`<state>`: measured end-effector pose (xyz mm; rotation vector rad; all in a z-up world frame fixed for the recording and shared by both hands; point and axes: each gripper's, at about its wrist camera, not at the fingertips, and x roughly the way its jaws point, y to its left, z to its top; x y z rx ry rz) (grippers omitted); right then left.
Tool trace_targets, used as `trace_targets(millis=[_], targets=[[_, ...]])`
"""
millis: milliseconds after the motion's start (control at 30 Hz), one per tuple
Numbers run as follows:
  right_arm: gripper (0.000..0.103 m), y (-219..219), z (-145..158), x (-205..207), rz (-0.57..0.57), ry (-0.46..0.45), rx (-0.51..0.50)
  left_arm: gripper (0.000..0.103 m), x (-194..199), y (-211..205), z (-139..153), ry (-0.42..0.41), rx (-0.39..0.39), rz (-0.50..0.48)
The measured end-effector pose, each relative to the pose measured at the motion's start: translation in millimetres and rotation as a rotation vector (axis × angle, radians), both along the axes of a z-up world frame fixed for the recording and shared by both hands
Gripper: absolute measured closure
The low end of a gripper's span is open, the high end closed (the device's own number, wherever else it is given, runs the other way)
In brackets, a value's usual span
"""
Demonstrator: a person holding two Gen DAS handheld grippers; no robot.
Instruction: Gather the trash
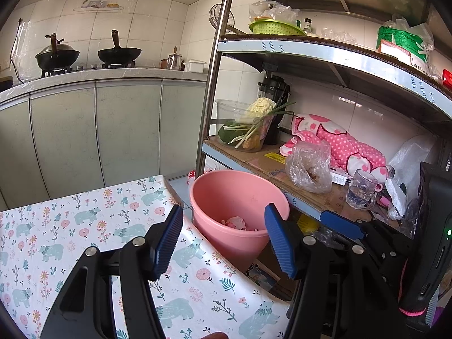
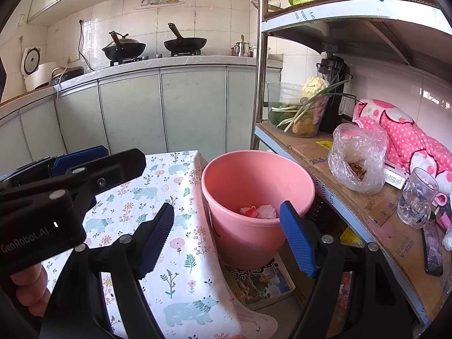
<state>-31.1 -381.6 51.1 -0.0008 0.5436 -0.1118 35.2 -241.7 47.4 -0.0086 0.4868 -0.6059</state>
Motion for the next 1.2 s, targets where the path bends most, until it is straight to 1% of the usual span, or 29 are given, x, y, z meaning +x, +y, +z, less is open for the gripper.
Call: trace_targets(millis=[467,900,1200], targets=[[0.025,3,-5,4,0.012,0.014,-0.010,0.044,1,3,-1,0.008,-0.001,0.003],[0.025,4,-9,10,0.020,0.029,-0.015,0.044,2,6,-9,0.012,0.004,0.006],[0.025,5,-12,13,0.028,0.038,-0.016,0.044,6,7,-12,0.034,0.008,0.005]])
